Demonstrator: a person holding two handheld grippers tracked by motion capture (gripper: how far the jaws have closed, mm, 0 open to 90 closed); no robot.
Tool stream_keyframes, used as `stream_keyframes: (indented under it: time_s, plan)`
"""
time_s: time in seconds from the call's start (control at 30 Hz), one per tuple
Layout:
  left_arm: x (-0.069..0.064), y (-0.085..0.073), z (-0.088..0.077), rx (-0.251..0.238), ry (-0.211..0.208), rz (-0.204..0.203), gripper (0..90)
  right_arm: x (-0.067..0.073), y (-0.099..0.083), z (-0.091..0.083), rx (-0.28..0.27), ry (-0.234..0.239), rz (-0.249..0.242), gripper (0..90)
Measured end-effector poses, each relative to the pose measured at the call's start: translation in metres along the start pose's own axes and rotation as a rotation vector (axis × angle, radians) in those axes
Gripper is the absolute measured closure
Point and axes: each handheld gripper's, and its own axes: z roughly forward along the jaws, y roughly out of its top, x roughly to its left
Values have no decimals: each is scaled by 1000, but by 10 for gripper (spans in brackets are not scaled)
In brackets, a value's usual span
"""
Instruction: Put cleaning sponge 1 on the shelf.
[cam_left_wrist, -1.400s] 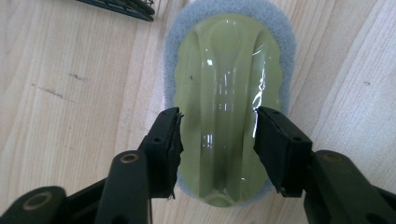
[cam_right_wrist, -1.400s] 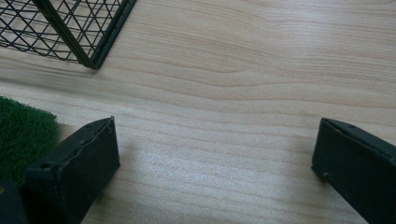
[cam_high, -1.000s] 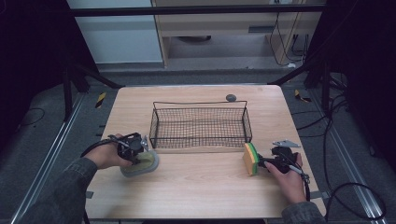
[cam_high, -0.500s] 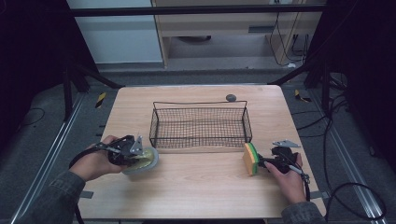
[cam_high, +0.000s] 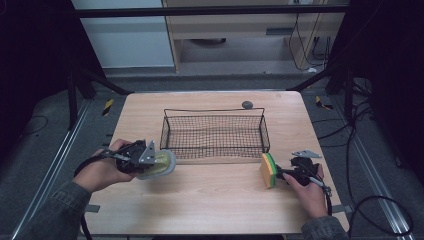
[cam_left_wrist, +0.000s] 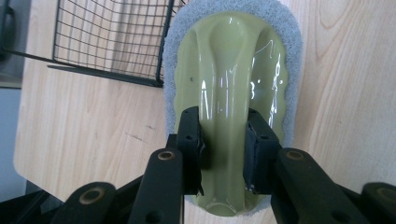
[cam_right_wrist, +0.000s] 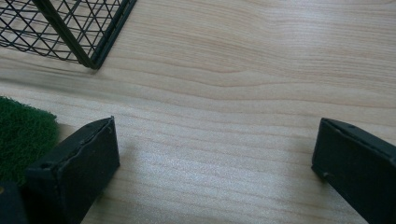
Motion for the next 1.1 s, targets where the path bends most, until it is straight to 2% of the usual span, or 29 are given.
stream_keyframes:
  time_s: [0.1, 0.3, 0.37, 0.53, 0.67, 0.7, 0.8, 0.93, 1.1]
  plan:
    - [0, 2, -2, -18, -3, -6, 711, 0, 0, 0, 0, 0, 0, 9]
    - [3, 6, -6, -19, 16, 1, 711, 0, 0, 0, 0, 0, 0, 9]
    - [6, 9, -11, -22, 43, 17, 711, 0, 0, 0, 0, 0, 0, 9]
    - [9, 16, -17, -32, 66, 24, 711, 0, 0, 0, 0, 0, 1, 9]
    - [13, 24, -25, -26, 109, 36, 711, 0, 0, 0, 0, 0, 0, 9]
    - [15, 26, -27, -31, 109, 44, 711, 0, 0, 0, 0, 0, 0, 9]
    - [23, 32, -34, -25, 145, 55, 712, 0, 0, 0, 0, 0, -1, 9]
    - [30, 37, -37, -10, 157, 64, 711, 0, 0, 0, 0, 1, -1, 9]
    - [48, 53, -39, -17, 186, 66, 711, 0, 0, 0, 0, 0, 0, 9]
